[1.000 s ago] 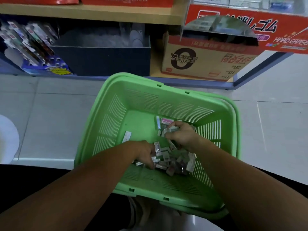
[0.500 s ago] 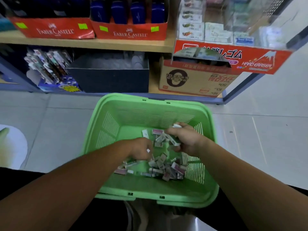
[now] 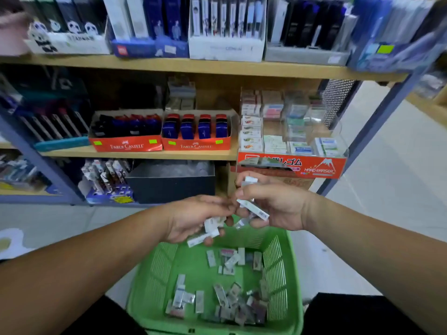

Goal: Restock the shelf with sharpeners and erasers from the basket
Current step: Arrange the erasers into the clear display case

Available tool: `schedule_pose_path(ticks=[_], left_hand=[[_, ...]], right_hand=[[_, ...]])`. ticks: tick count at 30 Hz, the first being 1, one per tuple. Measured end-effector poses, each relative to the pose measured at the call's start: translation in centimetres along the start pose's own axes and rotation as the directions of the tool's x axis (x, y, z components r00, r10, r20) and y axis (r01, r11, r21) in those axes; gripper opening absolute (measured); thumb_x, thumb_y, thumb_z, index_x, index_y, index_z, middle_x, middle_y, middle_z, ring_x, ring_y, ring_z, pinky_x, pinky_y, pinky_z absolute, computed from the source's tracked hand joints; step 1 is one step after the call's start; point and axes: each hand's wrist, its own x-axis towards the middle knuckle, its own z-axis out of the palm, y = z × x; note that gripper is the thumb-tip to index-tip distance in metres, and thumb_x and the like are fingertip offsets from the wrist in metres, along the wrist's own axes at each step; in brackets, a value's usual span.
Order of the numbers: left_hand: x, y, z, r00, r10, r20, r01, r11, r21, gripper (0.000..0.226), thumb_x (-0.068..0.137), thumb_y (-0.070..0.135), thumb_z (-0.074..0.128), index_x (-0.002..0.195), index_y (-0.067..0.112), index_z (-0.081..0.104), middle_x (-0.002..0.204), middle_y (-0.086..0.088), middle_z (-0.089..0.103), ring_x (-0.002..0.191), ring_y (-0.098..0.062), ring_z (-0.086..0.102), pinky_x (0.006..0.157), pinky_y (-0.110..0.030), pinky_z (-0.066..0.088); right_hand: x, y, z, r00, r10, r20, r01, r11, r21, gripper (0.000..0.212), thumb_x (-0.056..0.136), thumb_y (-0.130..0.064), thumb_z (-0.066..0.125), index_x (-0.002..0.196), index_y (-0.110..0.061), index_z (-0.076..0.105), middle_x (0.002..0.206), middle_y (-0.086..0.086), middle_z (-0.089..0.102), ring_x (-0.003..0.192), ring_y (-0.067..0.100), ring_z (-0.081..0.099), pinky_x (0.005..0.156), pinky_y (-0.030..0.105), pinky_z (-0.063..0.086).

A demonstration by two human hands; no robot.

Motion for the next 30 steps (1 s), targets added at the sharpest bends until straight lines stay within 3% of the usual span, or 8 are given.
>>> schedule_pose_path(ticks=[6, 12, 15, 17, 22, 24, 27, 30], left_hand=[[-2.5, 4.0, 0.5, 0.989, 0.104, 0.106, -0.102, 0.994, -0.029, 0.031, 0.092, 0.021, 0.071, 0.123, 0.019, 0.073, 0.118, -0.009, 0.073, 0.086, -0.021, 0.066, 0.045, -0.024, 0.049], [-1.4, 6.9, 1.3, 0.977, 0.205, 0.063, -0.212, 0.962, 0.172, 0.026, 0.090, 0.017, 0.077, 0.113, 0.010, 0.069, 0.090, 0.003, 0.071, 0.076, -0.015, 0.063, 0.049, -0.029, 0.049], [-1.0, 8.0, 0.3, 0.958, 0.283, -0.035, -0.237, 0.858, 0.457, 0.017, 0.091, 0.028, 0.079, 0.104, 0.023, 0.070, 0.087, -0.001, 0.068, 0.066, -0.019, 0.063, 0.056, -0.038, 0.058], [-0.6, 8.4, 0.2, 0.921, 0.370, -0.119, -0.252, 0.801, 0.544, 0.014, 0.090, 0.032, 0.080, 0.099, 0.031, 0.069, 0.093, 0.000, 0.067, 0.064, -0.022, 0.062, 0.059, -0.043, 0.061], [1.4, 9.0, 1.7, 0.839, 0.499, -0.219, -0.333, 0.787, 0.519, 0.017, 0.090, 0.025, 0.079, 0.101, 0.032, 0.067, 0.113, 0.008, 0.067, 0.058, -0.015, 0.065, 0.052, -0.031, 0.056], [2.1, 9.2, 1.9, 0.820, 0.518, -0.242, -0.343, 0.784, 0.517, 0.019, 0.090, 0.023, 0.079, 0.103, 0.032, 0.067, 0.112, 0.006, 0.069, 0.050, -0.013, 0.061, 0.048, -0.029, 0.052], [3.4, 9.8, 2.6, 0.801, 0.535, -0.268, -0.344, 0.779, 0.525, 0.020, 0.090, 0.023, 0.078, 0.105, 0.029, 0.065, 0.108, 0.002, 0.068, 0.046, -0.013, 0.062, 0.045, -0.024, 0.049], [5.0, 10.8, 3.9, 0.783, 0.549, -0.291, -0.352, 0.778, 0.520, 0.020, 0.089, 0.023, 0.080, 0.102, 0.027, 0.067, 0.122, 0.003, 0.065, 0.048, -0.015, 0.064, 0.045, -0.024, 0.050]], right_hand=[[-1.3, -4.8, 0.9, 0.997, -0.078, 0.014, 0.078, 0.997, 0.013, 0.025, 0.083, -0.006, 0.070, 0.091, -0.023, 0.054, 0.078, 0.010, 0.061, 0.062, 0.021, 0.054, 0.041, 0.019, 0.029], [-1.6, -6.4, -1.7, 0.985, -0.168, -0.044, 0.172, 0.974, 0.147, 0.029, 0.081, -0.004, 0.074, 0.099, -0.022, 0.059, 0.083, 0.013, 0.057, 0.062, 0.021, 0.054, 0.037, 0.019, 0.030], [-1.9, -7.7, -3.7, 0.971, -0.168, -0.170, 0.197, 0.965, 0.175, 0.035, 0.082, -0.002, 0.077, 0.104, -0.023, 0.060, 0.085, 0.009, 0.062, 0.066, 0.021, 0.063, 0.039, 0.026, 0.048], [-1.8, -8.2, -4.7, 0.955, -0.158, -0.250, 0.212, 0.955, 0.207, 0.038, 0.079, -0.001, 0.076, 0.108, -0.022, 0.063, 0.086, 0.009, 0.068, 0.069, 0.024, 0.068, 0.047, 0.035, 0.059], [-0.9, -7.6, -6.9, 0.947, -0.048, -0.316, 0.129, 0.962, 0.241, 0.045, 0.071, 0.011, 0.072, 0.105, -0.019, 0.062, 0.111, 0.020, 0.075, 0.077, 0.028, 0.070, 0.036, 0.021, 0.044], [-0.9, -7.6, -7.6, 0.952, -0.013, -0.305, 0.096, 0.961, 0.258, 0.039, 0.073, 0.006, 0.074, 0.101, -0.018, 0.062, 0.112, 0.020, 0.075, 0.075, 0.027, 0.069, 0.035, 0.019, 0.041], [-1.4, -7.8, -8.2, 0.967, 0.005, -0.253, 0.054, 0.973, 0.226, 0.024, 0.079, -0.014, 0.080, 0.098, -0.018, 0.065, 0.089, 0.011, 0.075, 0.060, 0.019, 0.066, 0.033, 0.018, 0.037], [-1.6, -7.8, -8.9, 0.950, 0.043, -0.308, 0.026, 0.976, 0.216, 0.028, 0.087, -0.034, 0.080, 0.108, -0.016, 0.075, 0.094, 0.009, 0.075, 0.057, 0.017, 0.065, 0.033, 0.018, 0.036]])
